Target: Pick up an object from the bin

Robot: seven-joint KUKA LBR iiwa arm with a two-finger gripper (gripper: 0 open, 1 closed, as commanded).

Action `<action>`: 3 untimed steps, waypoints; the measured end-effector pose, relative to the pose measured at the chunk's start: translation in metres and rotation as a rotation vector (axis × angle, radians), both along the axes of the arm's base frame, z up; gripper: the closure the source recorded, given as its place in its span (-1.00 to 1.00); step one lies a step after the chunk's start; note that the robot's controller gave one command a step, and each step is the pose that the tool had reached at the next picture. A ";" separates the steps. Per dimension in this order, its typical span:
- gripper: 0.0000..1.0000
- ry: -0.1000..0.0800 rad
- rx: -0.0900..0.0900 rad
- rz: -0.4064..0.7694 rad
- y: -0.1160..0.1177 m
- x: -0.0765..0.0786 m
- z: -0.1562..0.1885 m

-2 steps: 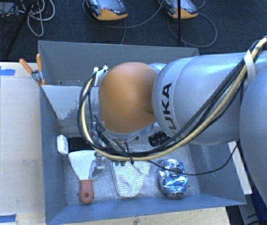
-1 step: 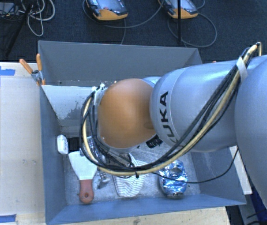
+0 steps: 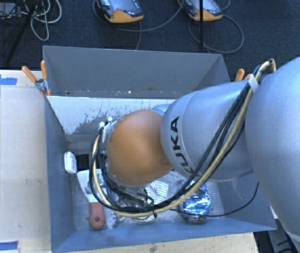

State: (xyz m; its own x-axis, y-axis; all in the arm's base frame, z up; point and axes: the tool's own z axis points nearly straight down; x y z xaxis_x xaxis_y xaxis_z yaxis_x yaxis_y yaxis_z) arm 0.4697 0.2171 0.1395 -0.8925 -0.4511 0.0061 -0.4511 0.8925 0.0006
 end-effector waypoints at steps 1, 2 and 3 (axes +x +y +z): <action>-1.00 -0.006 0.004 0.248 0.001 0.019 -0.023; -1.00 -0.003 0.003 0.548 -0.002 0.024 -0.054; 1.00 0.006 -0.004 0.762 -0.004 0.021 -0.063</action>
Offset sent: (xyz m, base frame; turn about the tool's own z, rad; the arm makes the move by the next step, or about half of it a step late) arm 0.0263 -0.0039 -0.0695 -0.6423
